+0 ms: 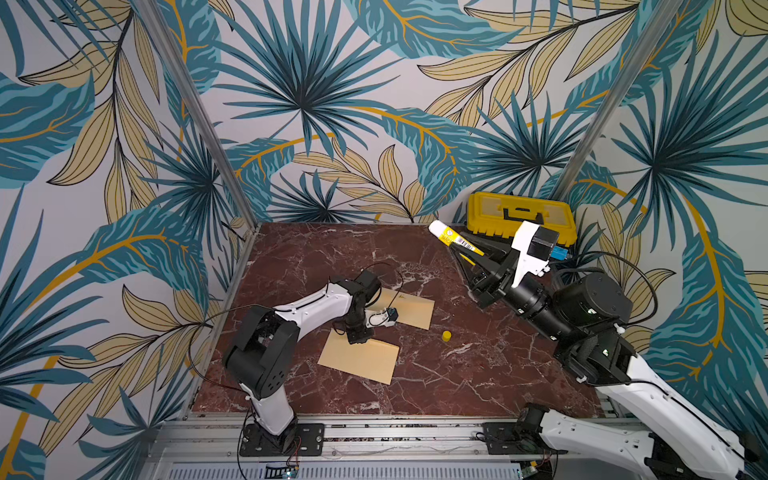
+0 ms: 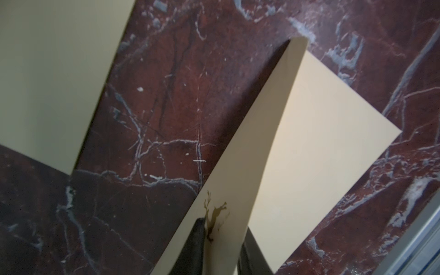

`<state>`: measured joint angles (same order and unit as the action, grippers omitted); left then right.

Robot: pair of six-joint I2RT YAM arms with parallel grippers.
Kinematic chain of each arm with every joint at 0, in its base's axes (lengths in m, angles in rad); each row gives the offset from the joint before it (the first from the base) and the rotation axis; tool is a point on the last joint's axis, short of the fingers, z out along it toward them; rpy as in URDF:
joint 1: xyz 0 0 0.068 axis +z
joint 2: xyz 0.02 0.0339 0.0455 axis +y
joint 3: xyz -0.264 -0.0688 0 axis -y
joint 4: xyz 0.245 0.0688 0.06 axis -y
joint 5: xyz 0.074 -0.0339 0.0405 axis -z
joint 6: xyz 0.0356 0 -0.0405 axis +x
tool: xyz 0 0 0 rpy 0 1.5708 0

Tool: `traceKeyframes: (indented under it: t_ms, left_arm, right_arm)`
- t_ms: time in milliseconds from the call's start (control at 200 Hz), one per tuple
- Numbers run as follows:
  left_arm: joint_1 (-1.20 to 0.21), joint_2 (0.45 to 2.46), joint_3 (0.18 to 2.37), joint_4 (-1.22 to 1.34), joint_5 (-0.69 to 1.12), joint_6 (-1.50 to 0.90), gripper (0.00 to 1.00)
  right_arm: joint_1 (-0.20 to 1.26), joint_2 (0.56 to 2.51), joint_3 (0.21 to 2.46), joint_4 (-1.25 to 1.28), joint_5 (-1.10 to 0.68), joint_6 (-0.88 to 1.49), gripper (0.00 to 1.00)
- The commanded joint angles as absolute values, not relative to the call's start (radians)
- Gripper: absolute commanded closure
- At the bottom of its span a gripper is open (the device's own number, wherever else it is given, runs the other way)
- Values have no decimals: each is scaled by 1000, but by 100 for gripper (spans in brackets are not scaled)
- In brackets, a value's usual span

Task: Seal the envelope with a glue stick
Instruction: Adjust the envelope at the center of the board.

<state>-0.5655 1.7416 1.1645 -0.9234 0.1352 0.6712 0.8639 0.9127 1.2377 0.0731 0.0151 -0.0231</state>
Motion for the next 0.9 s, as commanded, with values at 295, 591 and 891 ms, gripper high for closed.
traceKeyframes:
  t_ms: [295, 591, 891]
  left_arm:
    - [-549, 1700, 1234, -938, 283, 318, 87]
    - [-549, 1608, 1080, -720, 419, -22, 91]
    - [-567, 1550, 1078, -758, 241, 70, 58]
  right_arm:
    - [864, 913, 1227, -24, 61, 20, 100]
    - [864, 969, 1245, -333, 75, 127, 100]
    - [864, 937, 1211, -412, 109, 156, 100]
